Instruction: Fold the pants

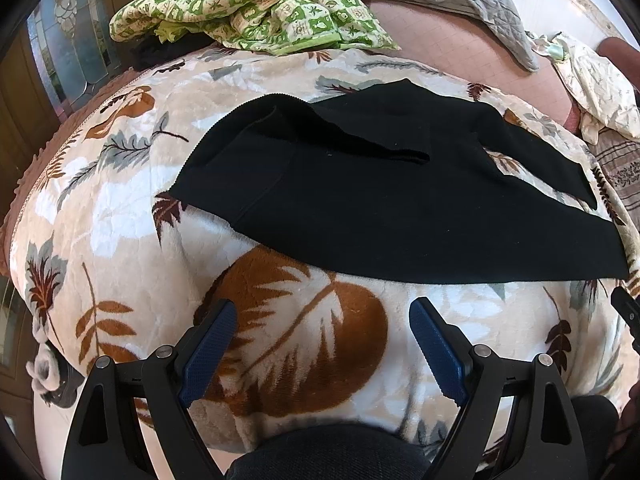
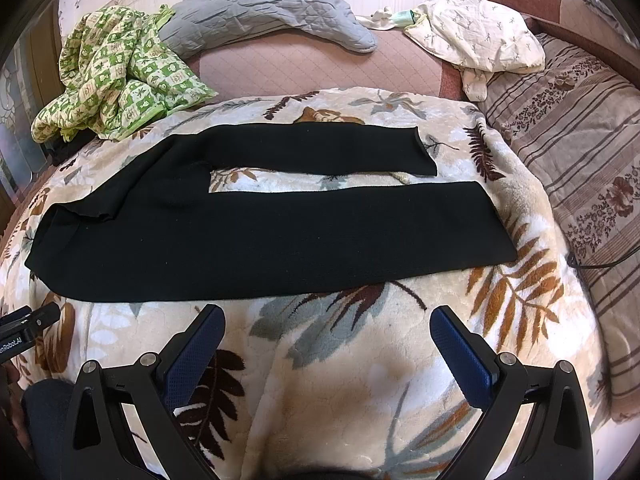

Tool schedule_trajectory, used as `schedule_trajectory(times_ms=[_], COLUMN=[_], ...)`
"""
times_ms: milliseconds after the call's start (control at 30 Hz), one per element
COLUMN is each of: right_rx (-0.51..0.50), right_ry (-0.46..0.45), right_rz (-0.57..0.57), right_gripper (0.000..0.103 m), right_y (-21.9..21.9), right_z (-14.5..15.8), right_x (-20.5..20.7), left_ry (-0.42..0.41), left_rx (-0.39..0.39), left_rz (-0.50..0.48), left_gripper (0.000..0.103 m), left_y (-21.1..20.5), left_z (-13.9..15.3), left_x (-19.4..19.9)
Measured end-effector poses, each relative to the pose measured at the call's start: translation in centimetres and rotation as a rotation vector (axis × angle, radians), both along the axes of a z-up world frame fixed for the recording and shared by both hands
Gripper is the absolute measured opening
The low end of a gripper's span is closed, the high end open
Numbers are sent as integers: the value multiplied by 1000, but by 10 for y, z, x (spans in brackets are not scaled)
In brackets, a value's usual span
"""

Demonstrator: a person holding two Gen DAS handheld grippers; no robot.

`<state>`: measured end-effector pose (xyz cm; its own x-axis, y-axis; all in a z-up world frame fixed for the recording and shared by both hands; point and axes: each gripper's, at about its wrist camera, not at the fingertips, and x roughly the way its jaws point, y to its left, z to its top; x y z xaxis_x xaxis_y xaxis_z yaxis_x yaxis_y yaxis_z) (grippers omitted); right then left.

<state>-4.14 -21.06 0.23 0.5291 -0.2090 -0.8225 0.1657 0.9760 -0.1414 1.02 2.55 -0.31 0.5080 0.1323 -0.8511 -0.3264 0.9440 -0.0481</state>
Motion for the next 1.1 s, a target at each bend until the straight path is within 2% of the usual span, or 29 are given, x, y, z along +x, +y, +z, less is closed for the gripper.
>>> schedule_trajectory(times_ms=[233,300,433,533,600,633,700,833,967,1100], right_rx=[2,4,14,21,24,25,28,35,40,47], right_ry=[0,1,0,-1,1,2,1,2,8,4], right_rz=[1,1,0,0,2,2,3,-1,-3,-6], right_gripper=[103,103,103,103,103,103,103,103,103,103], right_y=[-1,-1,-2,-3,-2,-2,-2,-2,-2,-4], right_z=[0,0,-2,-2,-3,-3,-3,-3,-4,-3], right_x=[0,0,-2,-2,-1,-1,0,-1,0,0], left_ry=[-1,-10,-83,-156,-186,-207,-220,-220,-230,-257], left_rx=[-5,-34,-228,-306,-415,-511,-643,-848,-950,-906], left_rz=[-3,-15,-51,-36,-25,-40,-56,-3,74,91], left_gripper=[88,86,85,85,85,85,85,85,84,70], left_y=[0,4,35,70,94,108,129,167,189,189], left_z=[0,1,7,13,11,9,-2,-29,-54,-58], left_x=[0,0,-5,-12,-14,-13,-7,12,26,30])
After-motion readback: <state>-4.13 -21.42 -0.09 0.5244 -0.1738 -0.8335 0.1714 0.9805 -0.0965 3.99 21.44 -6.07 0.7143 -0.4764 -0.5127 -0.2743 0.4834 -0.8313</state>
